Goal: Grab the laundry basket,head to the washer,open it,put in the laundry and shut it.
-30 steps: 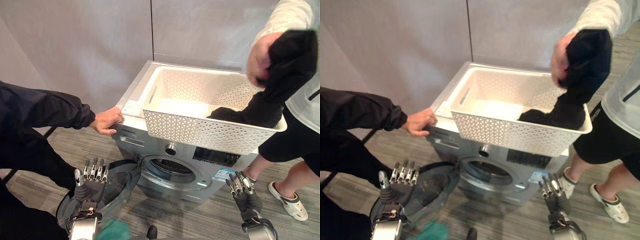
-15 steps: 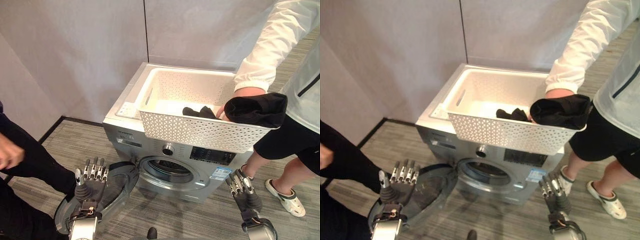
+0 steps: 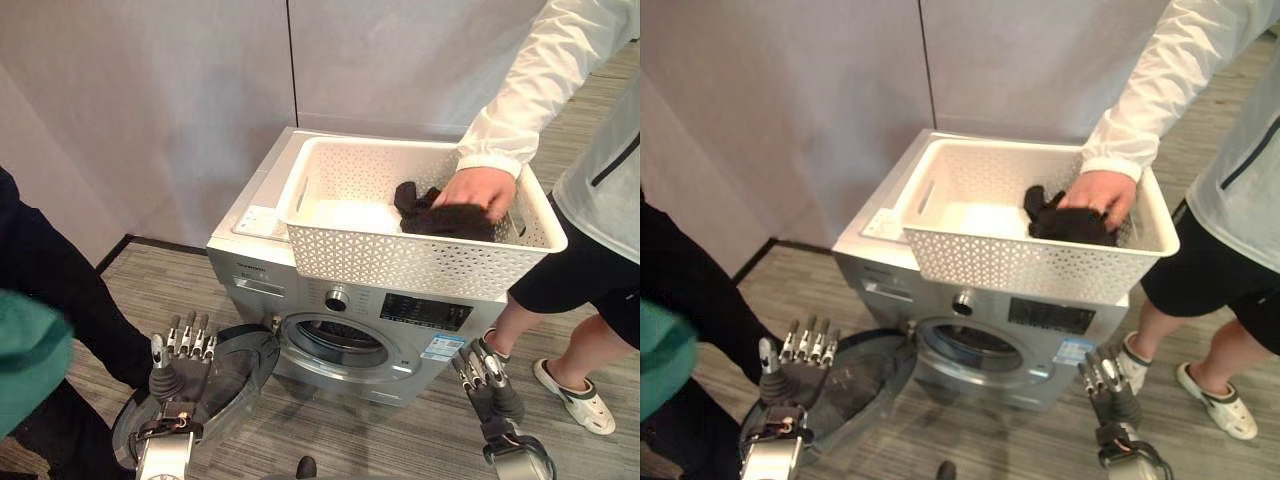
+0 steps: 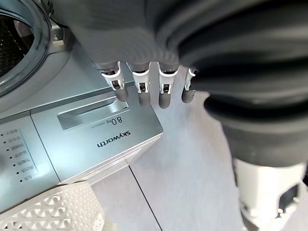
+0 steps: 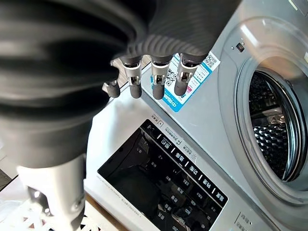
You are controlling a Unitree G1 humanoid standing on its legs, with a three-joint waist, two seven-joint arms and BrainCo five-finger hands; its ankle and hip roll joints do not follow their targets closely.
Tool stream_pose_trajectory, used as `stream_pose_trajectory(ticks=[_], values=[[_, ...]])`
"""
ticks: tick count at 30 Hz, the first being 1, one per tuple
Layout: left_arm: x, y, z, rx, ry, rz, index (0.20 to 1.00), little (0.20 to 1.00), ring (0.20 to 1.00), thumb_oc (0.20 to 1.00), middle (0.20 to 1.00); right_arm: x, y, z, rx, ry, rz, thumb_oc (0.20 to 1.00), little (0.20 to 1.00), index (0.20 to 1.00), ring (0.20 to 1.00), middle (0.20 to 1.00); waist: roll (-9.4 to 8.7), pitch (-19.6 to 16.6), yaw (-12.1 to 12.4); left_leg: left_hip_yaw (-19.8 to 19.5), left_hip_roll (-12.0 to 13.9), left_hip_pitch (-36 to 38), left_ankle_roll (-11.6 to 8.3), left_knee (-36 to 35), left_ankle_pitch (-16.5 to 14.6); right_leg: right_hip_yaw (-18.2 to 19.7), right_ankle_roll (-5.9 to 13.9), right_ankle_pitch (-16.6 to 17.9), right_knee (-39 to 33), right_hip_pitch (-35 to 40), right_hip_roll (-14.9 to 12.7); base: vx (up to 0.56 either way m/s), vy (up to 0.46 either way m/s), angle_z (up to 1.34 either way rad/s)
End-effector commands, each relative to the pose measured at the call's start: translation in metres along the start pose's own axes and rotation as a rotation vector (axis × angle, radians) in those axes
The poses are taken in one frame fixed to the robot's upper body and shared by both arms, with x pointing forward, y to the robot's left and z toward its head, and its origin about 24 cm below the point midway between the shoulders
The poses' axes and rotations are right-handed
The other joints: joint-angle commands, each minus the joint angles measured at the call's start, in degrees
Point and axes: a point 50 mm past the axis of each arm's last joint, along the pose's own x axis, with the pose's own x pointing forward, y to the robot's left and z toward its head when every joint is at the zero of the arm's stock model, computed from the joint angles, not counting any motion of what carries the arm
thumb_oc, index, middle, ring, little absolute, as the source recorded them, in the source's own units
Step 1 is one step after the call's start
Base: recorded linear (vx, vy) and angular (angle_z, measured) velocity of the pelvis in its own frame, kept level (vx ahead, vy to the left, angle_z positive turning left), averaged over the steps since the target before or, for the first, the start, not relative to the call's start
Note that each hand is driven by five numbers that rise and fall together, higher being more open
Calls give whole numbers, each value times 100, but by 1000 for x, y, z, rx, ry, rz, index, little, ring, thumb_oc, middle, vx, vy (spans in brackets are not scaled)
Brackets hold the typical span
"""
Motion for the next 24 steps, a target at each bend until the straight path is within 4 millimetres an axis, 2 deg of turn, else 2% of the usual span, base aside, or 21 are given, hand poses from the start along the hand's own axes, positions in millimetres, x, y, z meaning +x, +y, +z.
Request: stream_pose_trajectory(ticks=[1, 15, 18, 19, 20, 23, 24], values=[[11, -24, 22, 84, -63, -142, 1000, 1000, 1000, 1000, 1000, 15, 17, 18, -56, -43, 93, 1000, 1000, 1000, 1000, 1000, -116, -101, 18, 93, 288, 195, -203, 31, -401, 295, 125, 588, -154, -412, -156, 0, 0, 0], [11, -25, 20, 94, -38, -153, 1000, 1000, 1000, 1000, 1000, 16, 21, 21, -86, -43, 112, 1000, 1000, 1000, 1000, 1000, -93, -99, -5, 156, 283, 191, -198, 31, -413, 360, 145, 635, -181, -433, -169, 0, 0, 0], [11, -25, 21, 106, -36, -153, 1000, 1000, 1000, 1000, 1000, 16, 22, 28, -164, -46, 120, 1000, 1000, 1000, 1000, 1000, -90, -100, -6, 163, 283, 194, -194, 31, -412, 373, 148, 643, -183, -436, -168, 0, 0, 0], [11, -26, 22, 113, -36, -158, 1000, 1000, 1000, 1000, 1000, 18, 27, 39, -254, -68, 145, 1000, 1000, 1000, 1000, 1000, -94, -98, -9, 172, 283, 190, -185, 31, -418, 395, 155, 651, -182, -454, -161, 0, 0, 0], [11, -26, 22, 113, -36, -158, 1000, 1000, 1000, 1000, 1000, 18, 27, 39, -254, -68, 145, 1000, 1000, 1000, 1000, 1000, -93, -98, -8, 173, 283, 190, -185, 31, -418, 396, 155, 651, -181, -454, -161, 1, 4, -5], [10, -27, 22, 121, -29, -172, 1000, 1000, 1000, 1000, 1000, 18, 34, 59, -352, -132, 174, 1000, 1000, 1000, 1000, 1000, -95, -76, -23, 173, 279, 189, -167, 31, -429, 448, 164, 661, -184, -478, -151, 5, 1, -8], [10, -27, 22, 121, -29, -172, 1000, 1000, 1000, 1000, 1000, 18, 34, 59, -353, -132, 174, 1000, 1000, 1000, 1000, 1000, -94, -76, -22, 174, 280, 189, -167, 31, -430, 449, 164, 661, -184, -478, -150, 17, 3, -12]])
